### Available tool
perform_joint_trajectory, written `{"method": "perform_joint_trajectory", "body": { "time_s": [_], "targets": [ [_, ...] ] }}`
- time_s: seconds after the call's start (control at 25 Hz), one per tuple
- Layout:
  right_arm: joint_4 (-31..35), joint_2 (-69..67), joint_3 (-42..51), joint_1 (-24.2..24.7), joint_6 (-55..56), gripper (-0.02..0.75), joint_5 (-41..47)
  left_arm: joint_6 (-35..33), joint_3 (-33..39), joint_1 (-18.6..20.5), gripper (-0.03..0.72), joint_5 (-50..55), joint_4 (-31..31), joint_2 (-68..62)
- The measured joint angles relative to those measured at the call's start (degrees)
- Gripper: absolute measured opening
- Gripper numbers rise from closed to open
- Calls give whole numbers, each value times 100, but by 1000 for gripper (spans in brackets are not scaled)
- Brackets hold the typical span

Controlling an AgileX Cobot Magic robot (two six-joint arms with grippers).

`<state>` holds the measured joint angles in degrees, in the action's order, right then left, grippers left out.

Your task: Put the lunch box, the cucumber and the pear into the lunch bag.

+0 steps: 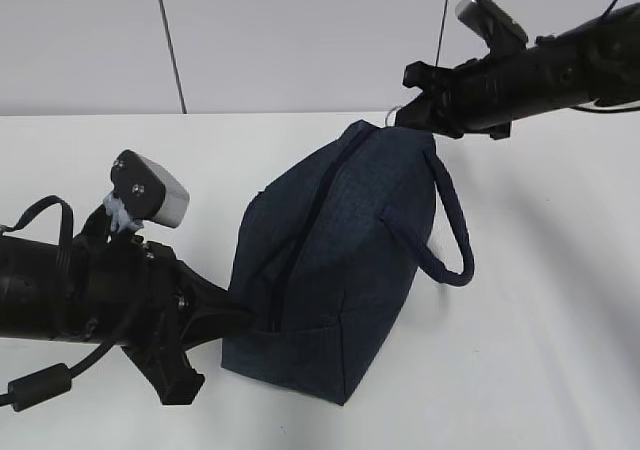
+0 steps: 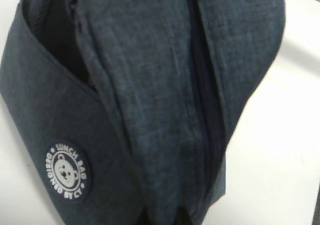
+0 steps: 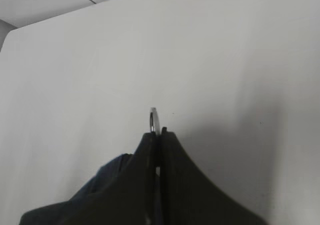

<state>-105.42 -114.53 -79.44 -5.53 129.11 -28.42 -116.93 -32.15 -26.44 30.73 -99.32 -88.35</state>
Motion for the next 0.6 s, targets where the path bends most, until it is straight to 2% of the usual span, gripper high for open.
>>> {"method": "perform_joint_trajectory", "body": {
  "time_s": [0.2, 0.4, 0.48, 0.56, 0.6],
  "targets": [
    [0, -469, -56, 144, 703, 0, -217, 0, 0, 0, 10, -43, 0, 0],
    [0, -508, -106, 180, 649, 10, -314, 0, 0, 0, 10, -68, 0, 0],
    [0, -508, -204, 189, 432, 77, -290, 0, 8, 0, 14, -126, 0, 0],
    [0, -508, -343, 246, 263, 218, -247, 0, 40, -4, 36, -162, 0, 0],
    [0, -508, -449, 262, 194, 327, -278, 0, 46, -4, 55, -169, 0, 0]
  ]
}}
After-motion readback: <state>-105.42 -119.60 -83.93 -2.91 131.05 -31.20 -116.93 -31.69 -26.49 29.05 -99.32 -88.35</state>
